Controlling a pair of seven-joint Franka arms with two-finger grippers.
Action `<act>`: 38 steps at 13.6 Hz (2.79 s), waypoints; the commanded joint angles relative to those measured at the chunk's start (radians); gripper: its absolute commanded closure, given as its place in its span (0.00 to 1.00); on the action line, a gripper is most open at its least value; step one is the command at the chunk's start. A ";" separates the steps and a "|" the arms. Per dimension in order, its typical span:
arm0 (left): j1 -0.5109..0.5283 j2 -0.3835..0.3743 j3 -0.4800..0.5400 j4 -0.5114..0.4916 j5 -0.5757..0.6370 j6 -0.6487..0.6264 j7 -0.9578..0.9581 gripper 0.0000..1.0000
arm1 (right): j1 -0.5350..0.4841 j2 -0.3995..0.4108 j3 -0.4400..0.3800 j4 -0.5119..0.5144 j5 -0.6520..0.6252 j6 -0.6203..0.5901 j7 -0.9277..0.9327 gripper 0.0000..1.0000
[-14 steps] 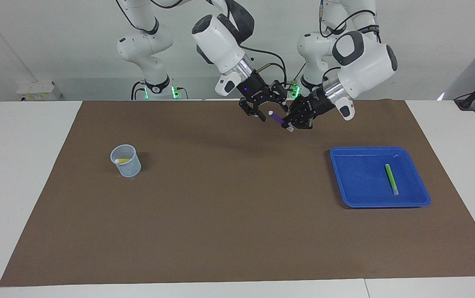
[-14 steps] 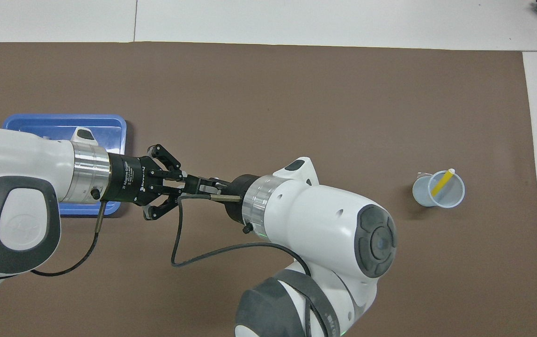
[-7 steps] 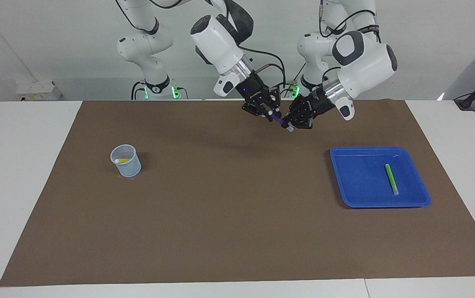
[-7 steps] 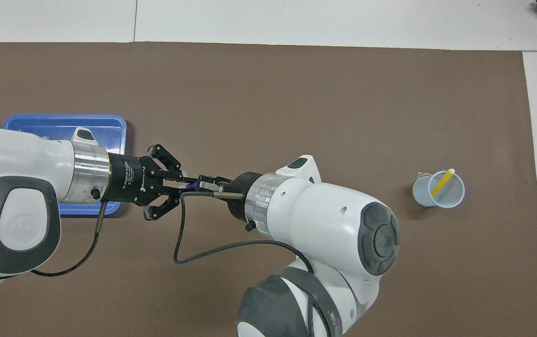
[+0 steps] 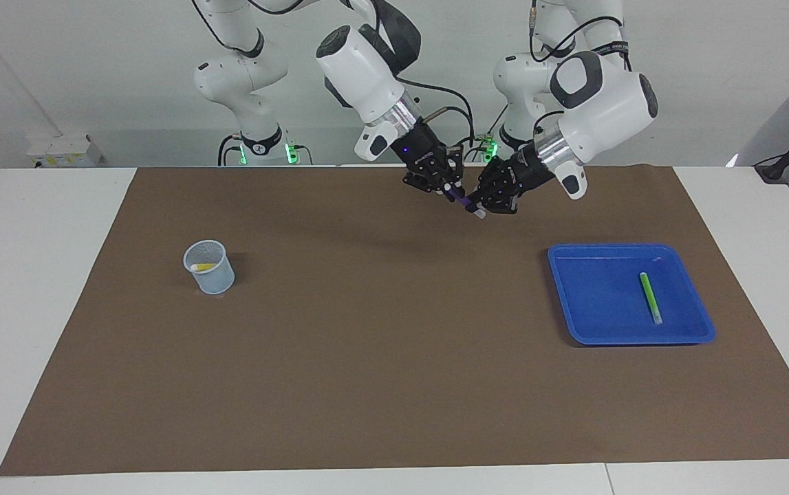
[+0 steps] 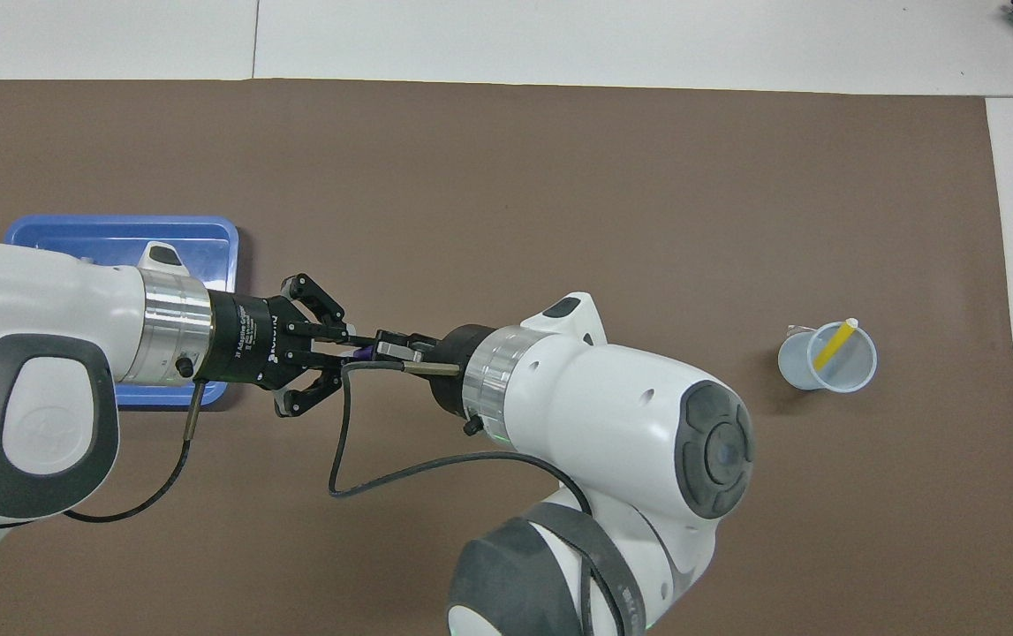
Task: Transfer and insert pens with both arms
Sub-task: 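Open the left gripper while the right gripper pulls the pen away, then insert the purple pen into the white cup with the right gripper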
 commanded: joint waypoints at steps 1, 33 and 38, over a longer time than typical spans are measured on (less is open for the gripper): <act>-0.023 -0.041 0.009 -0.035 -0.021 0.011 -0.017 1.00 | -0.014 0.012 0.006 0.003 -0.004 -0.001 -0.022 1.00; 0.469 0.216 0.020 -0.069 0.893 0.333 1.892 0.55 | -0.724 -0.109 0.003 -0.226 -0.627 -0.443 -0.866 0.43; 0.471 0.362 0.020 -0.010 0.905 0.435 1.920 0.53 | -0.706 -0.112 0.021 -0.163 -0.547 -0.490 -0.863 0.42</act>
